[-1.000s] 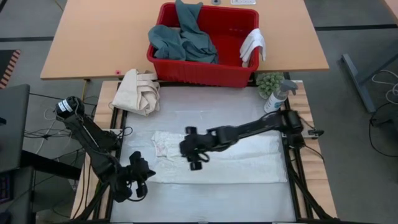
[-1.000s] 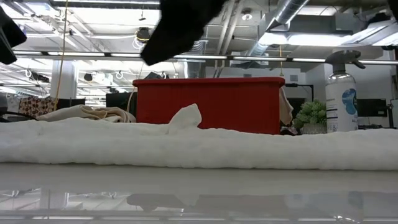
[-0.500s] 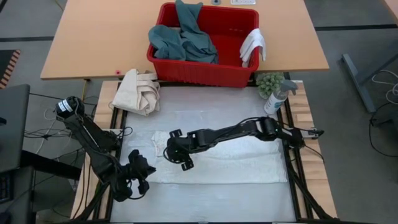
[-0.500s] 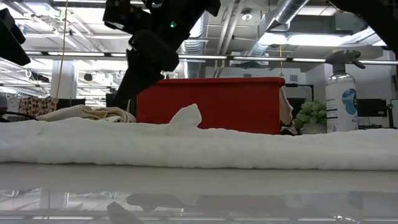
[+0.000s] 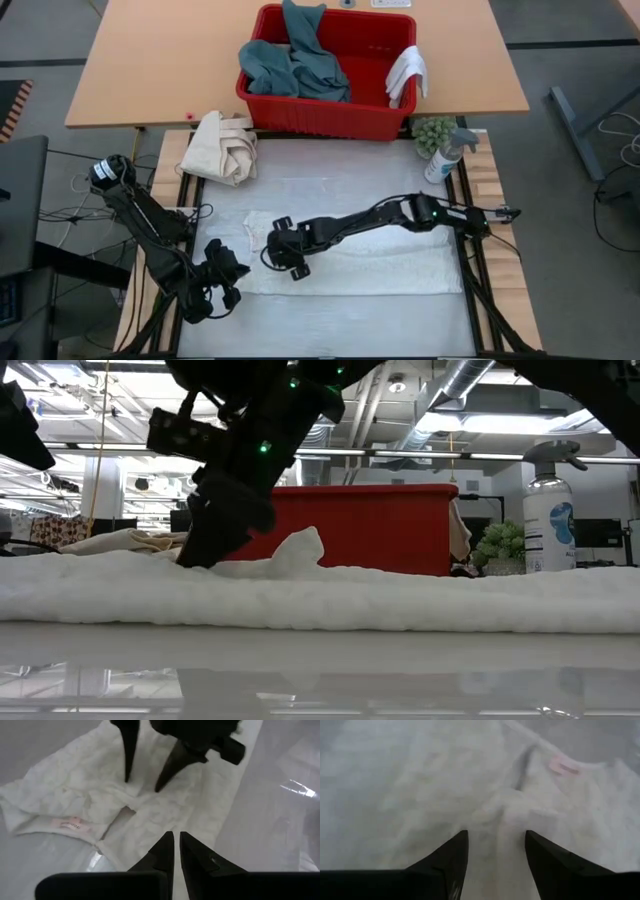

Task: Fold Laundry from Bin
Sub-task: Fold the white shirt

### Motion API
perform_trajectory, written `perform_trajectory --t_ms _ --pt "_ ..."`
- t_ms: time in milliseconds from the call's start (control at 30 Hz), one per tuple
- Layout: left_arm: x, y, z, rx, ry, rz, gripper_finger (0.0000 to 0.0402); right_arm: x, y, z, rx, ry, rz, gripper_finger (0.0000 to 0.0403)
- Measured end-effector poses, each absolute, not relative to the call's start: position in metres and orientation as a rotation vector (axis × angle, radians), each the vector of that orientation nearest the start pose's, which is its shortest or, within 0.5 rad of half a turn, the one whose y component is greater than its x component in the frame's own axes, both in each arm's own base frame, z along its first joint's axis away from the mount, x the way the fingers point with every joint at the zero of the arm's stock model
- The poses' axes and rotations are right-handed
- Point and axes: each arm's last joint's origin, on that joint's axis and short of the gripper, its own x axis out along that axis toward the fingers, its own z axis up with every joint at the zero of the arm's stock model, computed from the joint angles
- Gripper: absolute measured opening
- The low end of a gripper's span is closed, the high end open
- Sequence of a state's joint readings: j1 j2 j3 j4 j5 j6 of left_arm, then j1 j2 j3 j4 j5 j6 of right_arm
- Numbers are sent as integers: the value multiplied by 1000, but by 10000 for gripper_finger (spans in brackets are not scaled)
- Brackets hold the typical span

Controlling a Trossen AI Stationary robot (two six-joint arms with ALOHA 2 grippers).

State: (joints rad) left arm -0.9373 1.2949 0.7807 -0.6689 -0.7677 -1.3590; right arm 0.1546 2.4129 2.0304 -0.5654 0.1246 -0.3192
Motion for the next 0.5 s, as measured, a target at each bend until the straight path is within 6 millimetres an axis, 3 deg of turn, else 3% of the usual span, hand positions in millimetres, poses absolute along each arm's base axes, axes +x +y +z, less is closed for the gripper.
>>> perform_trajectory --t_ms 267,500 --pt "150 -169 208 -406 658 371 18 519 65 179 -430 921 117 189" --pt "150 -169 208 -388 649 371 18 518 65 178 -427 926 125 164"
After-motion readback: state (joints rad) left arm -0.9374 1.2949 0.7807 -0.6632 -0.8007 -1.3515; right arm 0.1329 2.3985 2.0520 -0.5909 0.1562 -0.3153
